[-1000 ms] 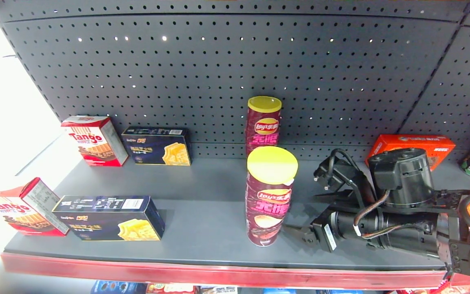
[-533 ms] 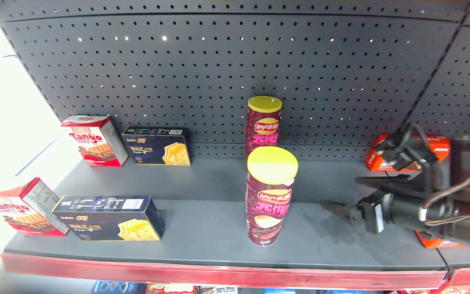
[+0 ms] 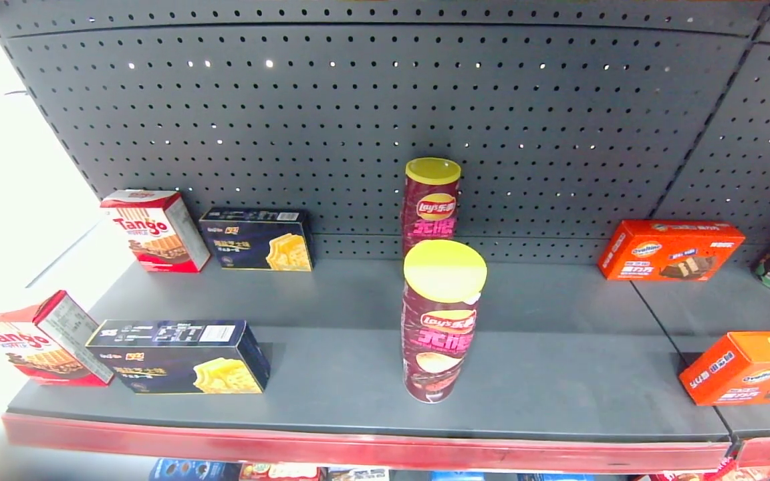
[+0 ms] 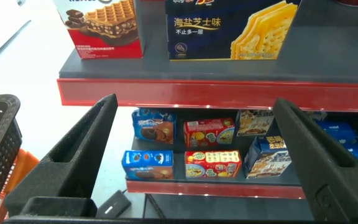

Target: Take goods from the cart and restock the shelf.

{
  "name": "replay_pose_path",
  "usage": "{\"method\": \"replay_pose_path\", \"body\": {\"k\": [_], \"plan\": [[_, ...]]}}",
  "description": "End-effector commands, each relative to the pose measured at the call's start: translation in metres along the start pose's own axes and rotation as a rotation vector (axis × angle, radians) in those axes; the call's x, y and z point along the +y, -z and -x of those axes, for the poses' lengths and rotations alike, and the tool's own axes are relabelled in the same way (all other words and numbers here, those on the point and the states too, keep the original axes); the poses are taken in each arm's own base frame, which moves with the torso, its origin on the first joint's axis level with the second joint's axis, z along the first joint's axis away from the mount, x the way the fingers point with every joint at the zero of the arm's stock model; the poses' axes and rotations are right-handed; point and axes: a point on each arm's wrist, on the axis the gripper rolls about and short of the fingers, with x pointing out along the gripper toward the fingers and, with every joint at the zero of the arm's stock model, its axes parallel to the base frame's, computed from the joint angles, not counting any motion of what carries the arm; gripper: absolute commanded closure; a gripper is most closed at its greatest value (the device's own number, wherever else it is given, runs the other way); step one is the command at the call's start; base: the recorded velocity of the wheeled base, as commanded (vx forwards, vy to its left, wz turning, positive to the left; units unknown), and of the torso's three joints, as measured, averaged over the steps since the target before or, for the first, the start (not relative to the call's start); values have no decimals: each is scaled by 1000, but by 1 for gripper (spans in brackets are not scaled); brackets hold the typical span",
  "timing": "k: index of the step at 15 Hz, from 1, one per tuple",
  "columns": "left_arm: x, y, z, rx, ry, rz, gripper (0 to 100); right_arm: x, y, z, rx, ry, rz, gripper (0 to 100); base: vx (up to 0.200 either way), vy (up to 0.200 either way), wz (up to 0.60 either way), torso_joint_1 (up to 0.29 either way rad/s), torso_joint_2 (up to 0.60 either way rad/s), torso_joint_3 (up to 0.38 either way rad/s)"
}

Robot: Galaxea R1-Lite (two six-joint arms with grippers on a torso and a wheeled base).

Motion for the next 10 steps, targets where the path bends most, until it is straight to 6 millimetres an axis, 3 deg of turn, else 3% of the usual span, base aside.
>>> {"method": "replay_pose_path", "body": {"k": [1, 2, 10], "plan": [[0, 0, 0, 0, -3, 0, 0, 0, 79, 61, -82, 99, -9, 0, 0, 0, 0, 0, 0, 0], [0, 0, 0, 0, -5, 2, 0, 1, 96, 68, -60, 88, -15, 0, 0, 0, 0, 0, 0, 0], [0, 0, 0, 0, -3, 2, 0, 2, 112, 66, 61, 44, -47, 0, 0, 0, 0, 0, 0, 0]]}}
